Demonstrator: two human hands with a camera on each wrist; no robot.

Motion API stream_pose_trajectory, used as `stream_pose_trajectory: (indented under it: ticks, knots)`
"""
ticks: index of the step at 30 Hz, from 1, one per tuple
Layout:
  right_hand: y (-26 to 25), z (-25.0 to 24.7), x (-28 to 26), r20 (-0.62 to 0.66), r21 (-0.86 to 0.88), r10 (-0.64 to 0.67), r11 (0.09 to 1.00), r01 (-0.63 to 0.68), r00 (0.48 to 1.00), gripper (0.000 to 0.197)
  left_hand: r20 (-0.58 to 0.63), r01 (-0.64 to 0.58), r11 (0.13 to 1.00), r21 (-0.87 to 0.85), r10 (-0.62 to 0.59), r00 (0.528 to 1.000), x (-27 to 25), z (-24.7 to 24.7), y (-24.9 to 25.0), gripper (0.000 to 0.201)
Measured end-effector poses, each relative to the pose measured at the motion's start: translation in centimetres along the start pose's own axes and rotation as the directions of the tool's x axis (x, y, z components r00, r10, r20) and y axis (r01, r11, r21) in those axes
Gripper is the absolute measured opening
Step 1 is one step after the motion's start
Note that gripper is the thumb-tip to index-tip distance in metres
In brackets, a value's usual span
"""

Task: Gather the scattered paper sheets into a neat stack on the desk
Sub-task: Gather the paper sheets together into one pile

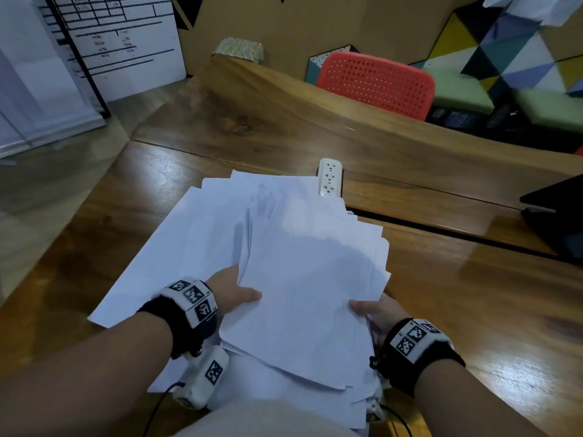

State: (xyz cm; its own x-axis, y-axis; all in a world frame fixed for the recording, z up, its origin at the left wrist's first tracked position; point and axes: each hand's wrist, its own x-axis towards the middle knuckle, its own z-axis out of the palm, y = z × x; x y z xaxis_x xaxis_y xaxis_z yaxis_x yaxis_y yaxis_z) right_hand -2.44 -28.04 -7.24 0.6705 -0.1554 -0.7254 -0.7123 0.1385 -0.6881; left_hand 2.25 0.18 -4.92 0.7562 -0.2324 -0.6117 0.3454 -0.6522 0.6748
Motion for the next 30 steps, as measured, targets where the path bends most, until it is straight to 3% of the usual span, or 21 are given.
stream_pose_trajectory:
  ticks: [3, 6, 8, 10, 12, 15, 18, 21, 24, 26, 28, 29, 30]
  knots:
    - [-0.1, 0.3, 0.0, -0.07, -0.059, -0.014, 0.998, 0.01, 0.997, 0.03, -0.241, 0.043, 0.971, 0.235, 0.015, 0.97, 0.7, -0.3, -0.1, 0.047]
    - [-0.1, 0.2, 0.0, -0.126, -0.107, -0.036, 0.994, 0.023, 0.991, 0.021, -0.57, 0.266, 0.935, 0.235, -0.089, 0.817, 1.3, -2.2, -0.8, 0.06]
    - [0.1, 0.1, 0.0, -0.143, -0.111, -0.042, 0.994, 0.027, 0.989, 0.026, -0.604, 0.374, 0.919, 0.126, -0.228, 0.764, 1.3, -3.3, -1.1, 0.067]
    - [0.2, -0.2, 0.3, -0.139, -0.099, -0.039, 0.995, 0.025, 0.99, 0.027, -0.562, 0.409, 0.911, 0.06, -0.308, 0.768, 1.6, -3.8, -1.6, 0.07]
    - [0.1, -0.4, 0.2, -0.14, -0.088, -0.041, 0.996, 0.029, 0.989, 0.024, -0.521, 0.353, 0.936, 0.0, -0.301, 0.799, 1.9, -3.7, -1.7, 0.076]
    - [-0.1, -0.4, 0.1, -0.146, -0.085, -0.032, 0.996, 0.02, 0.989, 0.027, -0.369, 0.237, 0.972, 0.003, -0.219, 0.903, 2.0, -3.1, -1.3, 0.075]
    - [-0.1, 0.1, -0.1, -0.146, -0.063, -0.032, 0.998, 0.023, 0.989, 0.03, -0.199, 0.147, 0.989, -0.01, -0.146, 0.969, 1.8, -1.7, -0.7, 0.078]
    - [-0.1, 0.3, -0.8, -0.113, -0.029, -0.041, 0.999, 0.038, 0.993, 0.023, -0.144, -0.001, 0.99, -0.14, -0.019, 0.989, 1.3, 0.1, 0.0, 0.063]
    - [-0.2, -0.7, -1.2, -0.088, 0.063, -0.102, 0.992, 0.108, 0.991, 0.019, -0.046, -0.138, 0.884, -0.446, 0.132, 0.99, 0.1, 0.3, 1.1, 0.081]
    - [-0.5, -1.5, -1.3, -0.142, 0.09, -0.215, 0.969, 0.229, 0.966, 0.039, 0.022, -0.157, 0.76, -0.63, 0.219, 0.975, -0.7, -0.3, 1.4, 0.083]
    - [-0.9, -2.1, -1.3, -0.108, 0.119, -0.277, 0.95, 0.289, 0.955, 0.082, 0.073, -0.158, 0.69, -0.707, 0.293, 0.953, -1.3, -1.0, 1.8, 0.074]
    - [-1.0, -2.1, -1.4, -0.062, 0.161, -0.282, 0.944, 0.288, 0.957, 0.093, 0.078, -0.167, 0.669, -0.724, 0.321, 0.944, -1.5, -1.1, 2.1, 0.07]
    - [-1.1, -1.9, -1.6, -0.012, 0.186, -0.284, 0.941, 0.282, 0.959, 0.092, 0.09, -0.167, 0.661, -0.732, 0.336, 0.937, -1.6, -1.2, 2.3, 0.068]
